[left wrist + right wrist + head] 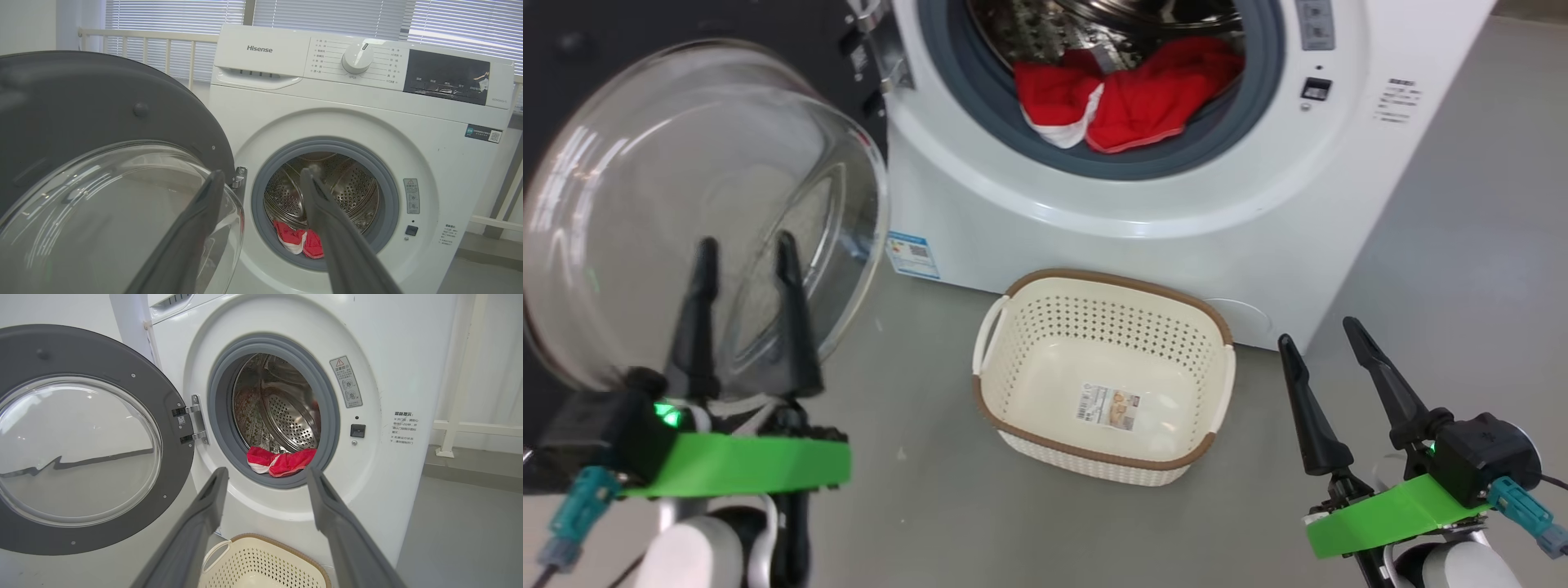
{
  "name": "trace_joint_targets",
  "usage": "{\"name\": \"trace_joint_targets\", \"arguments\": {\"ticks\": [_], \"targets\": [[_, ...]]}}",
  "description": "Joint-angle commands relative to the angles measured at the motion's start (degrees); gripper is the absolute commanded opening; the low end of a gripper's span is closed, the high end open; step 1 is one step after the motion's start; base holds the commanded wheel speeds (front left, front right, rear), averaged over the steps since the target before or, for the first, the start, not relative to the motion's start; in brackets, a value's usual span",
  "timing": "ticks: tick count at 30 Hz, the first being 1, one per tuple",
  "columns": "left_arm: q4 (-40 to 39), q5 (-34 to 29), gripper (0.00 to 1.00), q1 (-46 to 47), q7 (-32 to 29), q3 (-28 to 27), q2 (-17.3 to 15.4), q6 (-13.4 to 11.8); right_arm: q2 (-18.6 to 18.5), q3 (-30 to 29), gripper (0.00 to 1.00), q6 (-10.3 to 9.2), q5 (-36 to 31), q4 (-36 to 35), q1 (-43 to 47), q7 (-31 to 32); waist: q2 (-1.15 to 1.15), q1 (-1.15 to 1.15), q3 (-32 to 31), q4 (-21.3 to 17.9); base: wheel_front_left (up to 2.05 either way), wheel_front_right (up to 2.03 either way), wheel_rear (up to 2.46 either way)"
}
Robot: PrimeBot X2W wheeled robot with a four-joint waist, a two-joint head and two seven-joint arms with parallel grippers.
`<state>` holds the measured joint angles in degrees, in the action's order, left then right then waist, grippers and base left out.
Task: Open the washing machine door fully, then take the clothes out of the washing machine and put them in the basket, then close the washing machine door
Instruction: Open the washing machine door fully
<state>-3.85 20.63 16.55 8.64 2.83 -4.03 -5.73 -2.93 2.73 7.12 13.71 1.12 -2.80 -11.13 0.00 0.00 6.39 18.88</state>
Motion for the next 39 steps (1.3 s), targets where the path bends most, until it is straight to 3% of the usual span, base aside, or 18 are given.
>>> {"name": "trace_joint_targets", "arguments": {"ticks": [1, 9, 21, 39], "targets": [[-1.4, 0.3, 1.0, -0.1, -0.3, -0.9, -1.0, 1.0, 0.1, 1.2, 1.0, 0.36, 0.5, -1.0, -2.3, -0.7, 0.0, 0.0, -0.4, -2.1, 0.0, 0.0, 0.0], [0.8, -1.5, 1.0, -1.3, -0.2, 3.1, -1.4, 2.5, 0.1, -0.2, 1.0, 0.36, 0.2, 0.6, -1.9, -1.8, 0.0, 0.0, -1.2, -7.7, 0.0, 0.0, 0.0], [5.2, 0.1, 1.0, -4.8, 1.0, 3.3, -2.3, 3.9, 0.1, -0.9, 1.0, 0.36, 0.4, 1.4, -0.5, -2.8, 0.0, 0.0, -2.8, -16.4, 0.0, 0.0, 0.0], [8.6, -2.7, 1.0, -11.6, 5.8, 0.2, -4.4, 1.3, 0.1, -1.6, 1.0, 0.36, 0.4, 0.1, 2.6, -3.6, 0.0, 0.0, -6.1, -23.3, 0.0, 0.0, 0.0]]}}
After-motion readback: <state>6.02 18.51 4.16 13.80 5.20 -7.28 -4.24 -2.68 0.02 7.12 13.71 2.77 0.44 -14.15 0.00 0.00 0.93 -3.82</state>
